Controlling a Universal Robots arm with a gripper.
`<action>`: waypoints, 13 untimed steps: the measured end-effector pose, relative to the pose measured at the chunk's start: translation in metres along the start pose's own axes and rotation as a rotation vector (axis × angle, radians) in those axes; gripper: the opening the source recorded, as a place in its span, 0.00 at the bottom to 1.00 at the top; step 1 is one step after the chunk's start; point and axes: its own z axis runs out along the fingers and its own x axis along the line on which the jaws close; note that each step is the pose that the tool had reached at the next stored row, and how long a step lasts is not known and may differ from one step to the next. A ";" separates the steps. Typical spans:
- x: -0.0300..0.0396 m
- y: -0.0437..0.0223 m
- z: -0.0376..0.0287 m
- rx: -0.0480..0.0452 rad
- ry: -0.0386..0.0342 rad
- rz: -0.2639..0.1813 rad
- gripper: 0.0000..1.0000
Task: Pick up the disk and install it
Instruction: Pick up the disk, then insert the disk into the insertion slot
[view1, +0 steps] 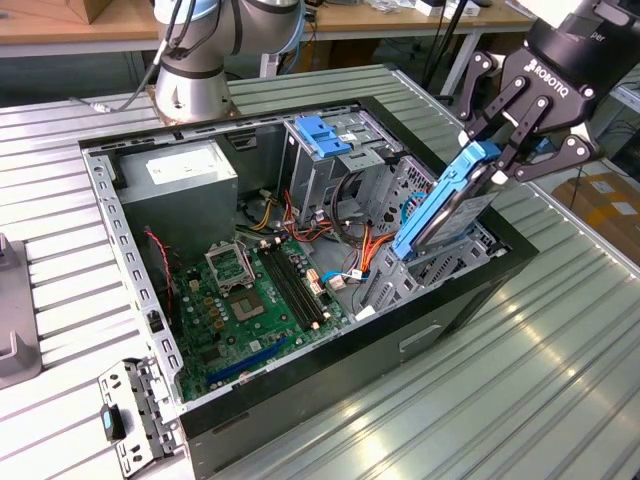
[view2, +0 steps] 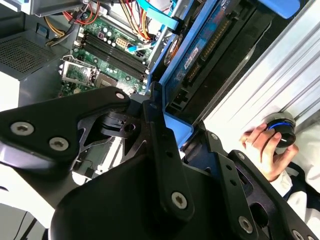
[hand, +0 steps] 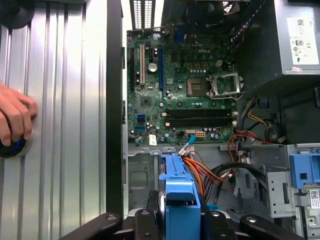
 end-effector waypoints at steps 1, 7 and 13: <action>0.0000 -0.0001 0.0006 0.0000 0.0002 0.000 0.37; 0.0003 -0.0004 0.0029 0.0000 -0.0003 0.000 0.37; 0.0008 -0.0013 0.0090 0.0000 -0.0004 0.000 0.37</action>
